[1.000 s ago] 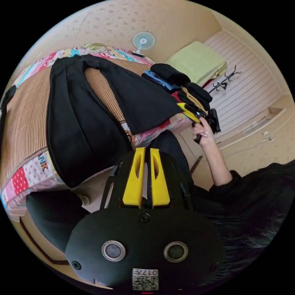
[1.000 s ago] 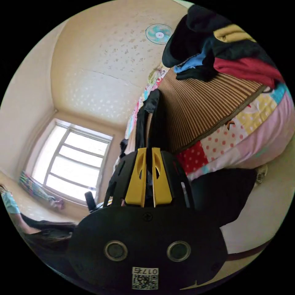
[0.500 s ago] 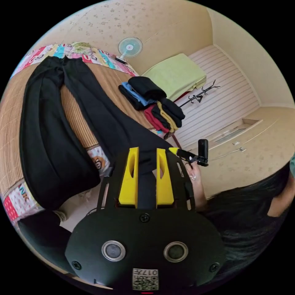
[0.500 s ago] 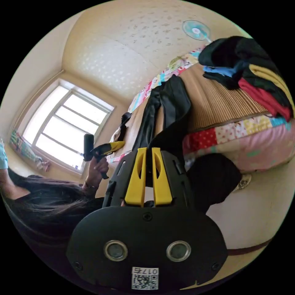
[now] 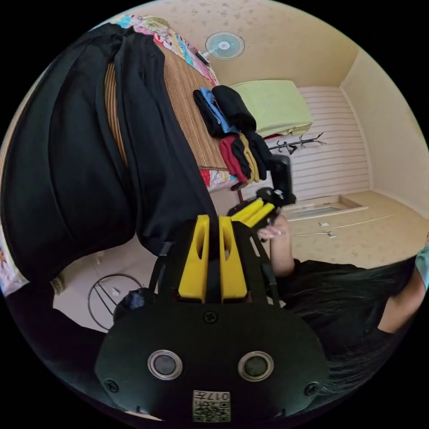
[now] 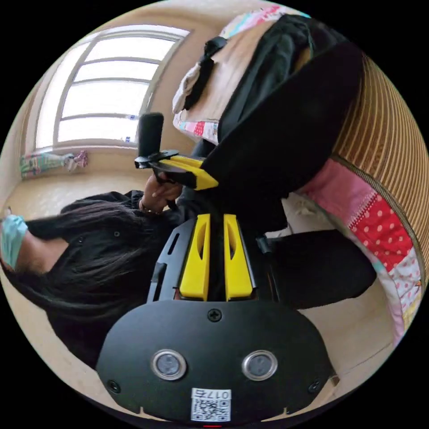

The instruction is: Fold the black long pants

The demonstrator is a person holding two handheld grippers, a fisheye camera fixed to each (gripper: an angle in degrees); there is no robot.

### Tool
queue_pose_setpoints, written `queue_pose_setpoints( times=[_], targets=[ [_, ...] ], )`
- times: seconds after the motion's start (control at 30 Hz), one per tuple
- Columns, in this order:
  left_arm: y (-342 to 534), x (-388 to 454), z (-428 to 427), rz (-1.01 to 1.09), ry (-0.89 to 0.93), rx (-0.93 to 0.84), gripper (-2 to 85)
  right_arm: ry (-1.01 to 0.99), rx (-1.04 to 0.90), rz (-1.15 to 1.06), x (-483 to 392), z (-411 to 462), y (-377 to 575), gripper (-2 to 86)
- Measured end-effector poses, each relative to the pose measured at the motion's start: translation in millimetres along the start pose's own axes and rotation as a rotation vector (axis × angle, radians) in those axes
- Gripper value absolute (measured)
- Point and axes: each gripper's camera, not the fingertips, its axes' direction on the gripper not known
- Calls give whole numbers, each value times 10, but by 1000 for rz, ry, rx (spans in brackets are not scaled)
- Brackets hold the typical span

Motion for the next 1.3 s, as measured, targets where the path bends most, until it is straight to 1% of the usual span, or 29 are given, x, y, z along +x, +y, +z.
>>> queue_pose_setpoints(
  times=[0.03, 0.07, 0.1, 0.13, 0.17, 0.2, 0.23, 0.27, 0.33, 0.4, 0.43, 0.5, 0.57, 0.6, 0.67, 0.73, 0.77, 0.8, 0.83, 0.9, 0.97, 1.03, 1.07, 1.1, 1.17, 1.23, 1.3],
  targets=[
    [21, -50, -17, -13, 13, 8, 39, -16, -85, 71, 223, -73, -240, 27],
    [29, -60, -31, -14, 10, 12, 38, 10, -104, 104, 318, -133, -362, 26],
    [35, -54, -62, 2, 0, 19, 36, 111, -94, 185, 493, -315, -622, 29],
    [33, -33, -106, 24, -12, 28, 34, 232, -11, 264, 631, -581, -894, 35],
    [30, -24, -130, 34, -18, 35, 33, 289, 49, 296, 679, -734, -1033, 44],
    [20, -21, -171, 47, -27, 43, 32, 365, 189, 337, 740, -1060, -1326, 63],
    [1, -41, -196, 57, -27, 37, 31, 397, 329, 354, 775, -1359, -1611, 90],
    [-11, -59, -207, 58, -24, 31, 31, 410, 392, 367, 796, -1493, -1757, 104],
    [-45, -155, -263, 39, -3, 21, 30, 454, 590, 339, 858, -1884, -2382, 142],
    [-66, -209, -306, 29, 21, 26, 29, 505, 707, 360, 988, -2028, -2810, 151],
    [-83, -229, -325, 29, 35, 25, 28, 513, 737, 400, 1138, -2077, -3075, 155],
    [-97, -247, -359, 27, 51, 31, 26, 502, 722, 456, 1374, -2101, -3444, 141],
    [-84, -264, -411, 24, 70, 52, 23, 548, 689, 507, 1514, -2073, -3759, 100],
    [-68, -285, -448, 13, 89, 66, 20, 600, 687, 528, 1525, -2032, -3925, 66],
    [-48, -328, -489, -7, 135, 67, 15, 666, 728, 486, 1359, -1916, -4159, 40],
    [-2, -349, -580, -18, 187, 63, 10, 949, 826, 410, 738, -1538, -4543, 29],
    [21, -343, -623, -17, 190, 73, 9, 1017, 836, 366, 561, -1409, -4661, 27],
    [77, -325, -715, -19, 187, 93, 8, 1112, 830, 253, 237, -1130, -4909, 24],
    [144, -308, -804, -27, 175, 112, 7, 1152, 817, 142, -42, -856, -5139, 23],
    [278, -288, -937, -56, 138, 152, 6, 1118, 798, 20, -342, -543, -5423, 21],
    [434, -284, -1045, -94, 101, 192, 7, 1017, 779, -55, -501, -338, -5659, 20],
    [655, -326, -1133, -160, 50, 239, 11, 824, 685, -107, -502, -162, -5954, 20],
    [708, -348, -1142, -184, 30, 247, 12, 784, 639, -109, -462, -121, -6028, 20],
    [804, -403, -1146, -248, -9, 254, 18, 722, 547, -95, -355, -48, -6128, 20],
    [931, -453, -1145, -306, -26, 276, 25, 642, 525, -116, -238, 9, -6034, 20],
    [1032, -430, -1130, -315, -15, 298, 34, 506, 548, -153, -136, 10, -5652, 24],
    [1074, -384, -1138, -325, -49, 312, 41, 405, 549, -174, -38, 26, -5236, 29]
  ],
)
